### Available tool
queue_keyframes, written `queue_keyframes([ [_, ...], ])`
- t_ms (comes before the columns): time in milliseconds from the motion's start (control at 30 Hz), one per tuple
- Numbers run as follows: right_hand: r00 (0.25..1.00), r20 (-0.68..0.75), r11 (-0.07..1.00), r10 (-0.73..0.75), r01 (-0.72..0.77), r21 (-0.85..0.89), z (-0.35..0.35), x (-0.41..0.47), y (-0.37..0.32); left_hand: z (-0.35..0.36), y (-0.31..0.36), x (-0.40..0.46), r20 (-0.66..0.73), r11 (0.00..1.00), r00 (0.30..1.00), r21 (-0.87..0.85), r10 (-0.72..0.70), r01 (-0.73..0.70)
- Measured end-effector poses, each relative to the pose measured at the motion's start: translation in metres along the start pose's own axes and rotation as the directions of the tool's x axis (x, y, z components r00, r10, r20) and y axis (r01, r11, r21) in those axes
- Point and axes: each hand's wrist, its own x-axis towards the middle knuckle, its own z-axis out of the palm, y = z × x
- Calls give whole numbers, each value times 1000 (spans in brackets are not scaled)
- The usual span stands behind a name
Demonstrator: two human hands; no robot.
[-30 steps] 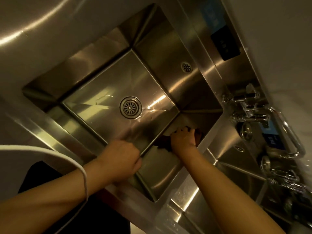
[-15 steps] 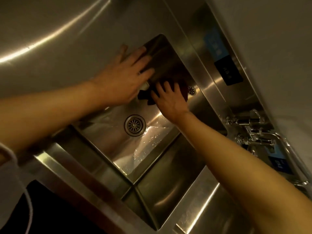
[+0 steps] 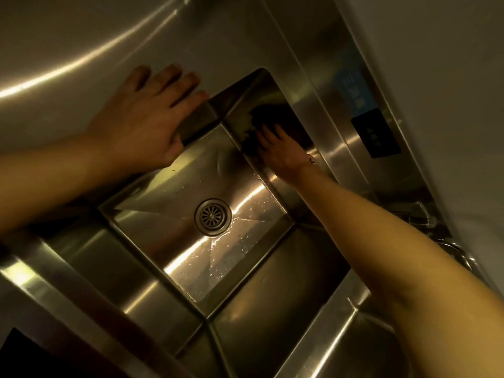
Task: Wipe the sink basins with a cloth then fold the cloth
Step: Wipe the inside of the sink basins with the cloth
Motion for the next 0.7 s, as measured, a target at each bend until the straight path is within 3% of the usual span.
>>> queue_keyframes([
  [133, 996, 76, 997, -46, 51, -64, 34, -44, -23, -3, 3, 1, -20, 999, 1000, -37, -16, 15],
  [400, 935, 331, 990, -127, 138, -10, 97, -149, -62, -6, 1, 0, 0, 999, 1000, -25, -20, 20],
  [533, 935, 336, 994, -111, 100, 50, 96, -143, -66, -7, 1, 0, 9, 1000, 1000, -25, -19, 19],
  [700, 963, 256, 994, -87, 69, 81, 81, -74, -69, -7, 0, -1, 19, 999, 999, -43, -29, 30],
])
